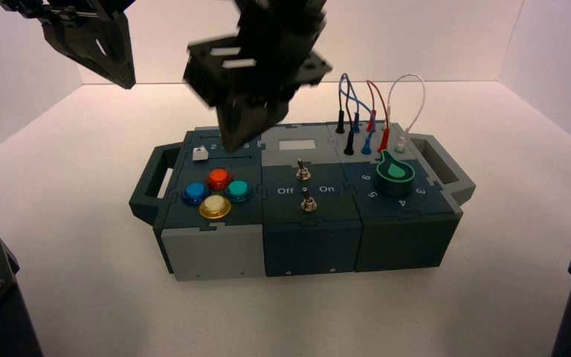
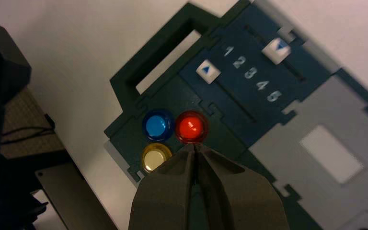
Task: Push the red button with the right gripper.
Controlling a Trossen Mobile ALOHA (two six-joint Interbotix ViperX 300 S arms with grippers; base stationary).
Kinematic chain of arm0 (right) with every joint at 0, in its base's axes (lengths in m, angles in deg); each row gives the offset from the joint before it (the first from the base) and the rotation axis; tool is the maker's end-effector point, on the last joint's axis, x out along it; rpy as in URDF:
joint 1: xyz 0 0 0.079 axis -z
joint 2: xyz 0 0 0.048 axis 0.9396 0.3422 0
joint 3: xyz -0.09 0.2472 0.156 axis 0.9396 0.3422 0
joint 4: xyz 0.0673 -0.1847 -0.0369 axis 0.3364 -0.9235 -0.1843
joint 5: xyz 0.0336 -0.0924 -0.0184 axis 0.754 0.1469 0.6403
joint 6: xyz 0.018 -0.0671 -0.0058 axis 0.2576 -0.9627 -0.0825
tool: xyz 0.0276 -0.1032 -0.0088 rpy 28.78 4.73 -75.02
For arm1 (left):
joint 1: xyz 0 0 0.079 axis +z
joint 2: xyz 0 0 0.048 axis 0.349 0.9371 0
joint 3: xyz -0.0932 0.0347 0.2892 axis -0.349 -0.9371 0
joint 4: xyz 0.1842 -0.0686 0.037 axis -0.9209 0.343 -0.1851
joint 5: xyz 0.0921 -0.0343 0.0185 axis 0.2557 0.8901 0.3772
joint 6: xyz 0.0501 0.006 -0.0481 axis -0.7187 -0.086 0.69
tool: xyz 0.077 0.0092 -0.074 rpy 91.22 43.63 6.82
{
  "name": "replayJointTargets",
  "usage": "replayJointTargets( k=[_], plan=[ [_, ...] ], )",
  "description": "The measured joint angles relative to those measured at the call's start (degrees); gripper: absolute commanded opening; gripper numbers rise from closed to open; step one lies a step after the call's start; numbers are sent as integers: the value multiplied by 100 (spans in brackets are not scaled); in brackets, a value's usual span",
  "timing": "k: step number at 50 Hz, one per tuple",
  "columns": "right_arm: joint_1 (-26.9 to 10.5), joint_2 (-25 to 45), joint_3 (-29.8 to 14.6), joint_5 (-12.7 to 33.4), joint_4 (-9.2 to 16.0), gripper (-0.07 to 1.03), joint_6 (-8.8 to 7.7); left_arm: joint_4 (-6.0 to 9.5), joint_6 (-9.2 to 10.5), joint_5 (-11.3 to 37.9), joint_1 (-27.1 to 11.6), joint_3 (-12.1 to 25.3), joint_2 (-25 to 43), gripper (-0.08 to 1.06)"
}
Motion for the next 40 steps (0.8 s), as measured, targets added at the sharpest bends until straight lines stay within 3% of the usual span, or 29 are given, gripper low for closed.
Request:
replayJointTargets(
  k=[16, 40],
  plan=[
    [-105, 545, -229, 44, 132, -2, 0, -53, 0, 35, 0, -35, -18, -3],
    [-123, 949, -536, 44, 132, -2, -26, -97, 0, 53, 9, -79, -132, -3]
  ],
)
